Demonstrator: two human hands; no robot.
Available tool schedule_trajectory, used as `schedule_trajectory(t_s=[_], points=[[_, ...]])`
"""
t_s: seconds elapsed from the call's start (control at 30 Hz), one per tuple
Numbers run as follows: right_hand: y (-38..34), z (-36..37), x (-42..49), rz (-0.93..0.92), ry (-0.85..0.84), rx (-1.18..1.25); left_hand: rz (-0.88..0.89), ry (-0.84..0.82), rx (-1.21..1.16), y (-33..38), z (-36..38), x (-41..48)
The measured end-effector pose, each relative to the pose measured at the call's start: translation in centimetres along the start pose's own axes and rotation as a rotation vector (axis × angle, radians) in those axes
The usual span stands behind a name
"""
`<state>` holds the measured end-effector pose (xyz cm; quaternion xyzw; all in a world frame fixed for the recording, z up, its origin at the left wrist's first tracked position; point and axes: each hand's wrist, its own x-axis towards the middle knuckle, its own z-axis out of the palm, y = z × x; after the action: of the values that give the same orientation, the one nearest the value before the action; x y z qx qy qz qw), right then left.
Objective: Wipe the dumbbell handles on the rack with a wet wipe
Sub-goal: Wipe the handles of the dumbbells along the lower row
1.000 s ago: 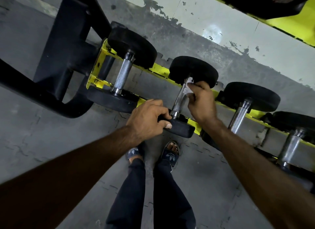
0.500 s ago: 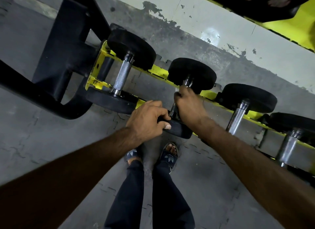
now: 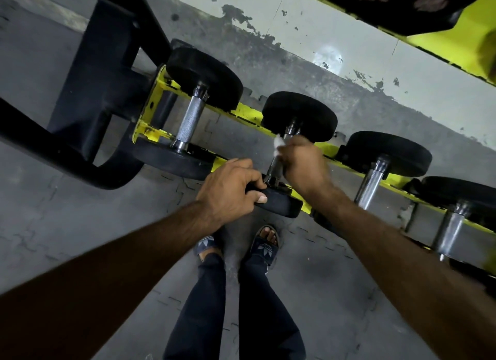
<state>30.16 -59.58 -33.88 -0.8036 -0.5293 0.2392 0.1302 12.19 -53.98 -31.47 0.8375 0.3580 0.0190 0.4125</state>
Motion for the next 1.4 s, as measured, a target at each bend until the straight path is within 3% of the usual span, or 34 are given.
schedule_trajectory(t_s=[0.13,0.2,0.23,0.37,0.5,0.57,0.67,0.77,0.87,0.93,1.0,1.07,1.17,1.27,1.33,1.4], points=[[0.9,2.1,1.8,0.671,0.464,0.660,-0.004,0.003,-0.010,-0.1,0.1,0.1],[1.1,2.6,3.5,0.971,0.534,1.167,-0.007,0.007,-0.008,-0.3,0.2,0.1],[1.4,2.8,4.1,1.046,0.481,1.365,-0.007,0.009,-0.009,-0.3,0.1,0.1],[2.1,2.7,4.8,1.081,0.196,1.699,-0.005,0.009,-0.008,-0.2,0.1,0.0],[3.1,2.0,4.7,1.065,0.110,1.853,-0.017,0.001,-0.005,0.0,0.2,0.0],[3.1,2.1,4.1,1.026,0.109,1.786,-0.025,-0.005,0.001,0.2,0.1,0.0],[3.0,3.1,2.9,0.890,0.333,1.624,-0.020,-0.005,-0.004,0.1,0.0,0.1],[2.3,3.2,1.8,0.598,0.551,1.064,-0.017,-0.005,-0.011,0.0,0.0,0.1],[1.8,3.3,1.5,0.307,0.538,0.532,-0.023,-0.007,0.000,0.1,0.0,0.1],[1.7,3.4,1.5,0.133,0.453,0.263,-0.023,-0.012,0.005,0.3,-0.1,0.1],[1.0,3.1,1.8,-0.057,0.307,-0.215,-0.023,-0.019,0.020,0.4,-0.2,0.2],[-0.5,2.3,2.4,-0.085,0.093,-0.479,-0.021,-0.026,0.027,0.4,-0.1,0.2],[-3.0,0.6,3.1,-0.061,-0.174,-0.651,-0.022,-0.019,0.019,0.4,-0.1,0.2],[-3.9,-0.8,2.8,-0.276,-0.371,-0.725,-0.020,-0.013,0.012,0.3,0.1,0.2],[-3.7,-1.6,2.0,-0.389,-0.447,-0.690,-0.014,-0.006,0.004,0.2,0.2,0.1],[-3.0,-2.1,1.6,-0.398,-0.405,-0.665,-0.014,-0.001,0.001,0.2,0.2,0.1]])
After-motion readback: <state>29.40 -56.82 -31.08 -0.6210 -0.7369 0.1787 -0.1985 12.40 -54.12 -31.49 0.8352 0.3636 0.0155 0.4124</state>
